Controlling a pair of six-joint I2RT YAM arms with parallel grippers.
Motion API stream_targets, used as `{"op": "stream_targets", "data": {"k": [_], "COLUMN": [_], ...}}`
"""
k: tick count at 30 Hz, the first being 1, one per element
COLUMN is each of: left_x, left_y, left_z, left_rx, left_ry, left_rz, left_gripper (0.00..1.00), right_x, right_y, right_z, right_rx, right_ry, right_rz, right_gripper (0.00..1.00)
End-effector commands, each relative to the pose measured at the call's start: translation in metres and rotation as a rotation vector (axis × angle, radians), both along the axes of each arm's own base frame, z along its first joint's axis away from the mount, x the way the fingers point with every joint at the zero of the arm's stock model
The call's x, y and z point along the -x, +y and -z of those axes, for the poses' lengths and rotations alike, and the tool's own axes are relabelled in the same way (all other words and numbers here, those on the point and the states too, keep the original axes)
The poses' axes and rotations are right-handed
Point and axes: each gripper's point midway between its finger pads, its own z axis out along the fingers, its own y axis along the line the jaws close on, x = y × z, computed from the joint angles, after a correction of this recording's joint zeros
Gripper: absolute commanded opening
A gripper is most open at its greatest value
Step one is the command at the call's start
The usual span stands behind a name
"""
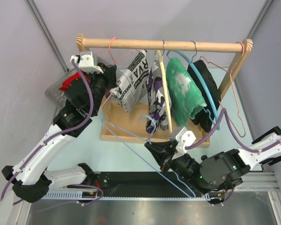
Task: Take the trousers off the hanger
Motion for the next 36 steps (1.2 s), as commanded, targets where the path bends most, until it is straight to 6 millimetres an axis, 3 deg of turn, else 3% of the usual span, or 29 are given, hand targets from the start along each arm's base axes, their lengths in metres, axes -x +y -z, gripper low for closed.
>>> {"op": "stream_targets", "data": {"k": [1, 8, 9, 10, 11, 19, 25, 26, 31, 33, 35, 36], "left_x": [0.003, -0.002, -0.003, -0.002, -0.003, -0.001, 0.005, 0.006, 0.02, 0.027, 0.033, 0.037], "left_y": [0.007, -0.022, -0.025, -0.025, -0.025, -0.001, 0.019, 0.022, 0.022, 0.019, 0.014, 0.014], "left_z": [-0.023, -0.015, -0.013, -0.012, -0.011, -0.004, -0.003, -0.003, -0.009, -0.011, -0.014, -0.016], "left_rx": [0.017, -0.028, -0.031, -0.026, -0.028, -0.062, -0.095, -0.1, -0.072, -0.055, -0.042, -0.031], "left_ry": [-0.062, -0.026, -0.024, -0.018, -0.015, 0.002, 0.01, 0.011, -0.013, -0.015, -0.017, -0.022], "left_rz": [-0.018, 0.093, 0.104, 0.104, 0.101, 0.003, -0.062, -0.071, -0.011, 0.029, 0.077, 0.09], "left_gripper": [0.24, 0.23, 0.22, 0.21, 0.18, 0.08, 0.07, 0.06, 0.09, 0.17, 0.3, 0.33], "right_x": [-0.016, -0.027, -0.03, -0.034, -0.037, -0.063, -0.096, -0.097, -0.121, -0.129, -0.145, -0.149], "right_y": [-0.028, -0.059, -0.066, -0.073, -0.078, -0.085, -0.072, -0.059, -0.032, -0.017, 0.002, 0.003], "right_z": [-0.044, -0.072, -0.068, -0.069, -0.076, -0.087, -0.1, -0.103, -0.114, -0.121, -0.112, -0.117], "right_rx": [-0.045, -0.061, -0.04, 0.029, -0.026, 0.013, -0.003, 0.031, 0.019, 0.015, 0.042, 0.021], "right_ry": [-0.003, -0.01, 0.001, -0.048, 0.007, -0.001, -0.06, -0.099, -0.134, -0.158, -0.158, -0.142], "right_rz": [0.111, 0.222, 0.271, 0.296, 0.313, 0.461, 0.583, 0.574, 0.599, 0.572, 0.545, 0.54], "right_gripper": [0.0, 0.0, 0.0, 0.0, 0.0, 0.0, 0.0, 0.0, 0.0, 0.0, 0.0, 0.0]}}
